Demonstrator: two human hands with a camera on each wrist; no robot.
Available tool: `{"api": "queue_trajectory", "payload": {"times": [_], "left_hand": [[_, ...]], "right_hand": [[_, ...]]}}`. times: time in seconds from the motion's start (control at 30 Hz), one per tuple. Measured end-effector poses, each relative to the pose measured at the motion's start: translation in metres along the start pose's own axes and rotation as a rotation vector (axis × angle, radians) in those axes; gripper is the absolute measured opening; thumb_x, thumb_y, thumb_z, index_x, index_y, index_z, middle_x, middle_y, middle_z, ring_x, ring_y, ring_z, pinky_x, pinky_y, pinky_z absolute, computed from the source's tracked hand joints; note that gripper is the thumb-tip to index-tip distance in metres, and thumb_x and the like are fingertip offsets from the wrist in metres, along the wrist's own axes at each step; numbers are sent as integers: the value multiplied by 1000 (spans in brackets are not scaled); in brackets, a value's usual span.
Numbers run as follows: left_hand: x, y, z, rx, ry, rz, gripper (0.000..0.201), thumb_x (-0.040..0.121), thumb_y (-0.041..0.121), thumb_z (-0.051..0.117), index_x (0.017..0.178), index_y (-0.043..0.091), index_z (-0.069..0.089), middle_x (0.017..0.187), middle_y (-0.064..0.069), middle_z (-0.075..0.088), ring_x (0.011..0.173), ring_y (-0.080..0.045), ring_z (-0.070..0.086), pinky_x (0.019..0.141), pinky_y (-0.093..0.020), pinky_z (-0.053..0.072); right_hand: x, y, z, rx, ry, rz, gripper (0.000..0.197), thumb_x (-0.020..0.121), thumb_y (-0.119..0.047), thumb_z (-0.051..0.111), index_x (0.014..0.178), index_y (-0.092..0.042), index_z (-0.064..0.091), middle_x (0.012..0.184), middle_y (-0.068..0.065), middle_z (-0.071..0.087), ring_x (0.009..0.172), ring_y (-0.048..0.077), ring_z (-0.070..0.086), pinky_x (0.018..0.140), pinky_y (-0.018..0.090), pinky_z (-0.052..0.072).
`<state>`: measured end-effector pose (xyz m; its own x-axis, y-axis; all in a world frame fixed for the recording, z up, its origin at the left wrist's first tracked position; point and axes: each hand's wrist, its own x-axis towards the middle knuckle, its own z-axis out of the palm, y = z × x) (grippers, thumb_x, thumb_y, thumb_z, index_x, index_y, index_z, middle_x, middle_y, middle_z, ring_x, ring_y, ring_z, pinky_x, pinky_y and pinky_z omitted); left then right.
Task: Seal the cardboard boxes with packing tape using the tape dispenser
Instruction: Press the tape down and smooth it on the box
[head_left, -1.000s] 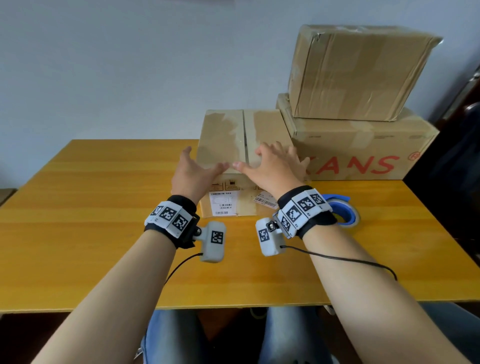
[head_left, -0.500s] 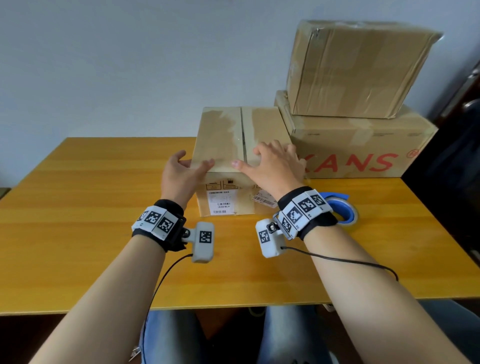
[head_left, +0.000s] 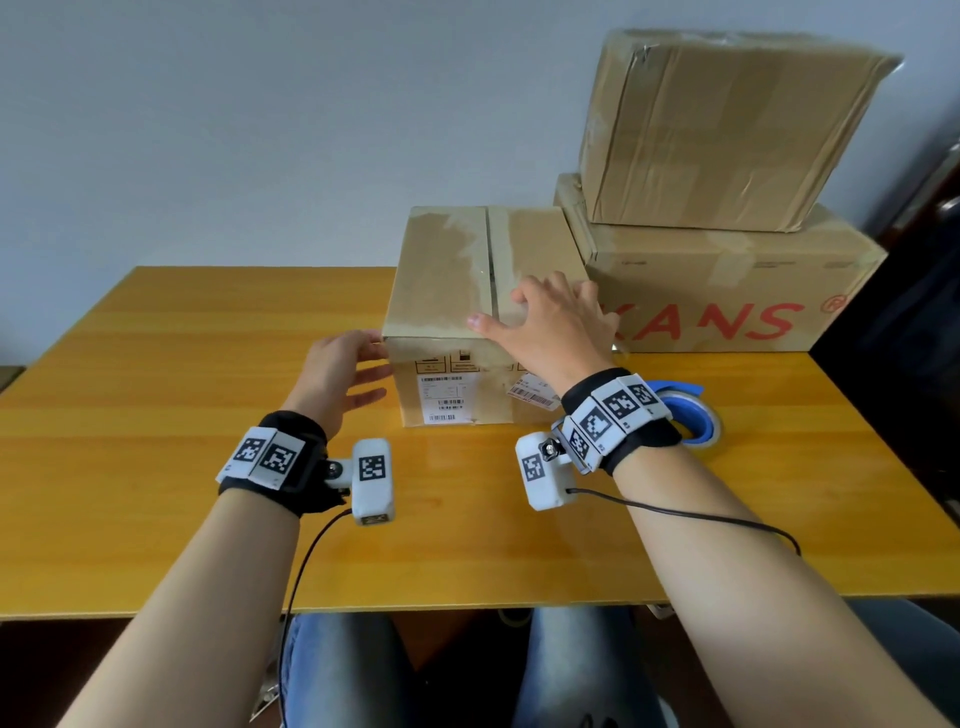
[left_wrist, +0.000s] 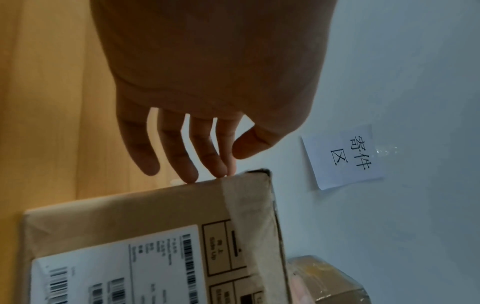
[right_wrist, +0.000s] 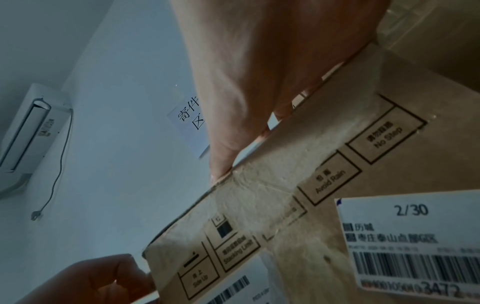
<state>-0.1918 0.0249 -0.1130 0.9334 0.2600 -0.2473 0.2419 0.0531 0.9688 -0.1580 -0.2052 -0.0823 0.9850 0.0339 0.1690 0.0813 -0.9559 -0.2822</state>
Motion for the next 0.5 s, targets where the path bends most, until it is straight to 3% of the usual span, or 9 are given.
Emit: {"api": "queue_trajectory", "payload": {"times": [0.2, 0.3, 0.37, 0.5], "left_hand": [[-5, -5, 5, -42, 31, 205, 25, 94, 6, 47, 98, 21, 67, 90, 1, 69, 84, -15, 64, 80, -40, 56], [-7, -11, 8, -33, 47, 298, 26, 90, 2, 47, 94, 22, 64, 103, -5, 67, 90, -15, 65, 81, -41, 56], [-7, -13, 10, -25, 39, 322, 26, 87, 1, 46, 92, 21, 61, 106, -5, 66, 92, -15, 64, 80, -41, 56], [-3, -7, 12, -48, 49, 290, 31, 89, -4, 39, 91, 18, 60, 94, 4, 68, 86, -8, 64, 76, -36, 56]], "right_hand": [[0, 0, 2, -14, 12, -5, 76, 75, -92, 33, 122, -36, 53, 131, -8, 50, 124, 25, 39, 93, 50, 39], [0, 0, 3, -18, 13, -7, 76, 75, -92, 32, 122, -36, 53, 131, -7, 50, 125, 25, 39, 93, 50, 39], [0, 0, 3, -23, 17, -12, 76, 75, -92, 32, 122, -36, 52, 131, -7, 50, 125, 25, 39, 92, 50, 38], [0, 1, 4, -30, 25, -17, 75, 76, -91, 31, 123, -36, 52, 131, -7, 50, 124, 25, 39, 89, 49, 35]]}}
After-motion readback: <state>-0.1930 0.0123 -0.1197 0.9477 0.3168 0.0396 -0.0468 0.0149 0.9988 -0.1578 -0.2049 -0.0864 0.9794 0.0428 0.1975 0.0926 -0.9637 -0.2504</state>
